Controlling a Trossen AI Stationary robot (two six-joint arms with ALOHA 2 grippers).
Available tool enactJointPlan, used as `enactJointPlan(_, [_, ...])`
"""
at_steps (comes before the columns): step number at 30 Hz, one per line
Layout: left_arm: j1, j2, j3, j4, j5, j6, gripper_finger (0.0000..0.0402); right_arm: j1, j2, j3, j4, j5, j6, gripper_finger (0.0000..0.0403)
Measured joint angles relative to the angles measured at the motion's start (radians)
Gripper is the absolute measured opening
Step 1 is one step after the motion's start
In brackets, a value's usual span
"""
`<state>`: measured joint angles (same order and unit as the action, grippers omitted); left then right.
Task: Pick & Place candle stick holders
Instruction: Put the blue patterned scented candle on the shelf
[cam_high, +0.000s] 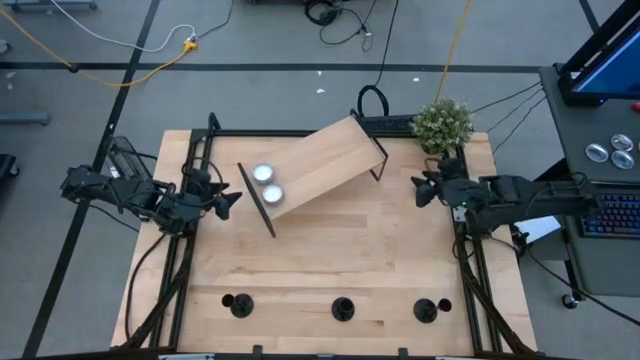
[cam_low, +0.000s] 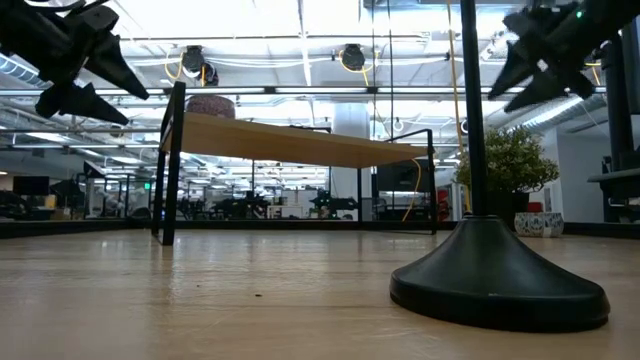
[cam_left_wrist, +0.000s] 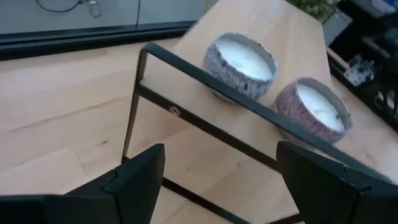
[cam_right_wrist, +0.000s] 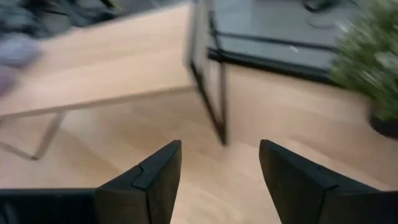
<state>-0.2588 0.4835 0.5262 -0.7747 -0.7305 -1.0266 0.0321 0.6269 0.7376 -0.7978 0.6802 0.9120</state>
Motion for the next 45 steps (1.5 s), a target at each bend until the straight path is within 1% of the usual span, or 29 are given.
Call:
enactJointPlan(2, [0.000,0.000,0.000,0.001,-0.001,-0.009,0.0310,-0.031,0.012,0.002,-0.047,-0.020,0.043,0.0204])
enactJointPlan(4, [0.000,0.000,0.000,0.004,0.000,0.003,0.0310,-0.061,0.022,0.002,-0.082,-0.066,0.061,0.0202])
enactJointPlan(8, [0.000,-0.001,0.000,0.031,0.002,0.109,0.0310,-0.117,0.039,0.002,-0.094,-0.155,0.060,0.0194])
enactJointPlan(11, [0.000,-0.014,0.000,0.046,0.004,0.158,0.0310,-0.161,0.056,0.002,-0.097,-0.209,0.059,0.0184])
enactJointPlan(16, [0.000,-0.042,0.000,0.055,0.008,0.201,0.0310,-0.248,0.105,0.002,-0.106,-0.326,0.058,0.0156])
enactJointPlan(21, [0.000,-0.063,0.000,0.110,0.067,0.289,0.0310,-0.330,0.160,0.002,-0.106,-0.444,0.046,0.0122])
enactJointPlan(25, [0.000,-0.066,0.000,0.096,0.097,0.294,0.0310,-0.386,0.182,0.002,-0.105,-0.498,0.029,0.0102])
enactJointPlan(28, [0.000,-0.066,-0.025,0.097,0.101,0.268,0.0310,-0.424,0.184,0.002,-0.105,-0.500,0.019,0.0096])
enactJointPlan(32, [0.000,-0.067,-0.079,0.115,0.101,0.197,0.0310,-0.469,0.183,0.002,-0.105,-0.502,0.018,0.0102])
enactJointPlan(35, [0.000,-0.067,-0.132,0.201,0.102,0.198,0.0310,-0.496,0.184,0.002,-0.105,-0.503,0.018,0.0116])
enactJointPlan(39, [0.000,-0.067,-0.175,0.308,0.104,0.232,0.0310,-0.521,0.184,0.002,-0.105,-0.502,0.018,0.0144])
enactJointPlan(45, [0.000,-0.067,-0.182,0.313,0.105,0.237,0.0310,-0.551,0.197,0.002,-0.121,-0.514,0.018,0.0192])
